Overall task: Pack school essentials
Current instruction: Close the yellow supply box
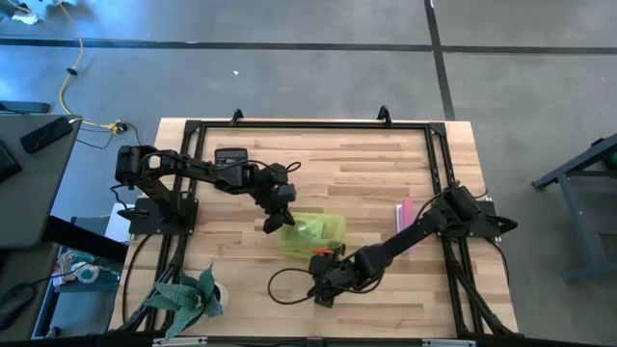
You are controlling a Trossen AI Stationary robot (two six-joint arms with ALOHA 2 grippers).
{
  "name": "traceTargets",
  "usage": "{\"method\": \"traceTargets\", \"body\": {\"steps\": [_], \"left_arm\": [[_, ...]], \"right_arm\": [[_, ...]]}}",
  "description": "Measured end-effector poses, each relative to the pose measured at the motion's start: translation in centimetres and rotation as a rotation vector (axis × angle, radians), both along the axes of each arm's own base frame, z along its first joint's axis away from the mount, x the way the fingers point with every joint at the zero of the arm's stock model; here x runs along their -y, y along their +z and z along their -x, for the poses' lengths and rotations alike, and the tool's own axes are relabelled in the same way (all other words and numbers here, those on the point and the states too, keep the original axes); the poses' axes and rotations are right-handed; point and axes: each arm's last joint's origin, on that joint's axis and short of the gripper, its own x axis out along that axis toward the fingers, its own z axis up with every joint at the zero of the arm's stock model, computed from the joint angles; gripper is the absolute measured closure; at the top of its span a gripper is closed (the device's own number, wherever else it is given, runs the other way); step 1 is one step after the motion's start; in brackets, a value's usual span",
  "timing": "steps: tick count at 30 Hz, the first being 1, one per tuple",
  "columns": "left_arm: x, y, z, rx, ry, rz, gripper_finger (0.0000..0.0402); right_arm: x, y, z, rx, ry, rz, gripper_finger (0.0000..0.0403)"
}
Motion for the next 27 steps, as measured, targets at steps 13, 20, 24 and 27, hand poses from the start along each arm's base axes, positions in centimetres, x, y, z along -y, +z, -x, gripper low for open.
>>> {"method": "traceTargets", "body": {"steps": [13,20,24,27], "left_arm": [[0.0,0.0,0.0,0.001,0.0,0.0,0.0401],[0.0,0.0,0.0,-0.002,0.007,0.003,0.0401],[0.0,0.0,0.0,-0.004,0.01,0.001,0.0401],[0.0,0.0,0.0,-0.004,0.01,0.001,0.0401]], "right_arm": [[0.5,-0.8,1.6,-0.165,0.012,0.091,0.024],[0.4,-1.1,2.4,-0.287,0.052,0.041,0.024],[0.2,-1.1,2.6,-0.334,0.094,-0.042,0.024],[0.0,-1.2,2.6,-0.36,0.12,-0.094,0.024]]}}
